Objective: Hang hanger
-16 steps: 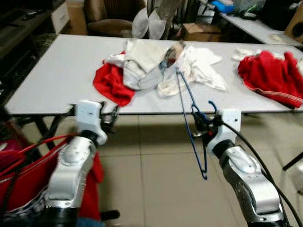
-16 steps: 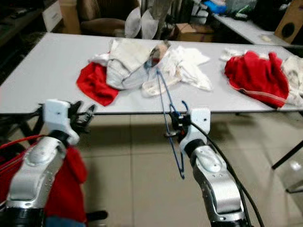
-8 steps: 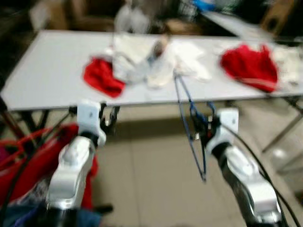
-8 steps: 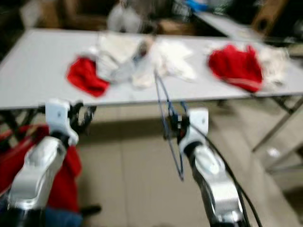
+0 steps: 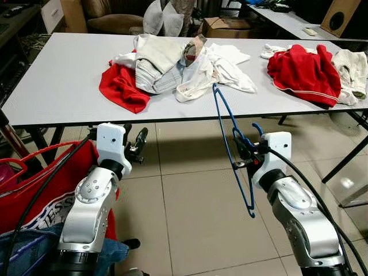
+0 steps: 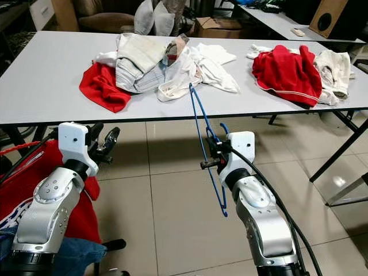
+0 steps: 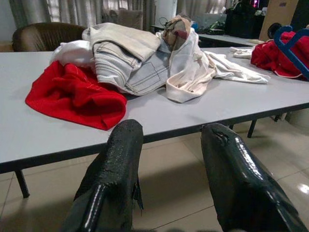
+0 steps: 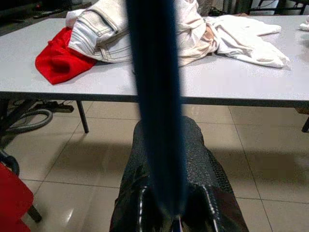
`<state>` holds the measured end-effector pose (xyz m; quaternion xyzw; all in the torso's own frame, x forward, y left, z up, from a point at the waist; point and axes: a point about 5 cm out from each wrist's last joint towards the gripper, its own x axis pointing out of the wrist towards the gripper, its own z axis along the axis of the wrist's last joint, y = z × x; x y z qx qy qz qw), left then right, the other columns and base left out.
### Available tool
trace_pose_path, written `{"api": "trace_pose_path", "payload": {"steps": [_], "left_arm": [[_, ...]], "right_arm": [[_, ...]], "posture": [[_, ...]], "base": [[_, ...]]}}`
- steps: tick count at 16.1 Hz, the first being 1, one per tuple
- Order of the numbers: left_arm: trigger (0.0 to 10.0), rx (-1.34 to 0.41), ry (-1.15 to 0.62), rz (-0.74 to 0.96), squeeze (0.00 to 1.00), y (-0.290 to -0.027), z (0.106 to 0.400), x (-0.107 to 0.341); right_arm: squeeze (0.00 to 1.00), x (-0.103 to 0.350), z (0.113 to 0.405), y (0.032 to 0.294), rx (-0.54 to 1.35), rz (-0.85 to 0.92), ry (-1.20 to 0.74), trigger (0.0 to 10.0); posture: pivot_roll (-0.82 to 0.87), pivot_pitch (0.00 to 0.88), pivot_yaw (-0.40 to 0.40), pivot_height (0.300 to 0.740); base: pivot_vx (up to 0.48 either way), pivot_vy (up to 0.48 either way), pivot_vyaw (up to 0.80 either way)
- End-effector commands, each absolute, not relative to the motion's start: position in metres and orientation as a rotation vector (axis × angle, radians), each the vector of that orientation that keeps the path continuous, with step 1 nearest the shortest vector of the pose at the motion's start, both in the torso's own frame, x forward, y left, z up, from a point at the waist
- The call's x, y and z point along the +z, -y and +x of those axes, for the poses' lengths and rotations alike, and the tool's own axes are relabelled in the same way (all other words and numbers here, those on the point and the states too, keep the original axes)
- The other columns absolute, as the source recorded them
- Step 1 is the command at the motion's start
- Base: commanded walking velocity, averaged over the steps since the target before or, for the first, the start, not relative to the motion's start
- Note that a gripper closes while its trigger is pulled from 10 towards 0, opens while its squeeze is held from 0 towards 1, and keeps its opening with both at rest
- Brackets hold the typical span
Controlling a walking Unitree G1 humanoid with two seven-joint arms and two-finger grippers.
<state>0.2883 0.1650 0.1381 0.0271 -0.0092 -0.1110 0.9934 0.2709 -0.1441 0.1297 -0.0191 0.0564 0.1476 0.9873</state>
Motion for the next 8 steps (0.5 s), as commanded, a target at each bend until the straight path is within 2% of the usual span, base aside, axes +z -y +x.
{"api": "trace_pose_path", "payload": {"steps": [1, 2, 8], "left_arm": [[10.0, -0.238, 0.028, 0.065, 0.00, -0.1592, 0.2895, 0.1402], [10.0, -0.239, 0.028, 0.070, 0.00, -0.1586, 0.2892, 0.1401], [10.0, -0.236, 0.034, 0.080, 0.00, -0.1612, 0.2904, 0.1429]], "right_arm": [[0.00, 0.1313, 0.2724, 0.1520, 0.270, -0.057, -0.103, 10.0], [0.00, 0.1309, 0.2726, 0.1524, 0.269, -0.059, -0.104, 10.0], [0.00, 0.1307, 0.2737, 0.1499, 0.271, -0.059, -0.101, 10.0]], "posture": [[-0.07, 0.000, -0.084, 0.740], [-0.07, 0.000, -0.083, 0.740], [-0.06, 0.000, -0.078, 0.740]], "base": [[0.000, 0.000, 0.00], [0.000, 0.000, 0.00], [0.000, -0.305, 0.00]]}}
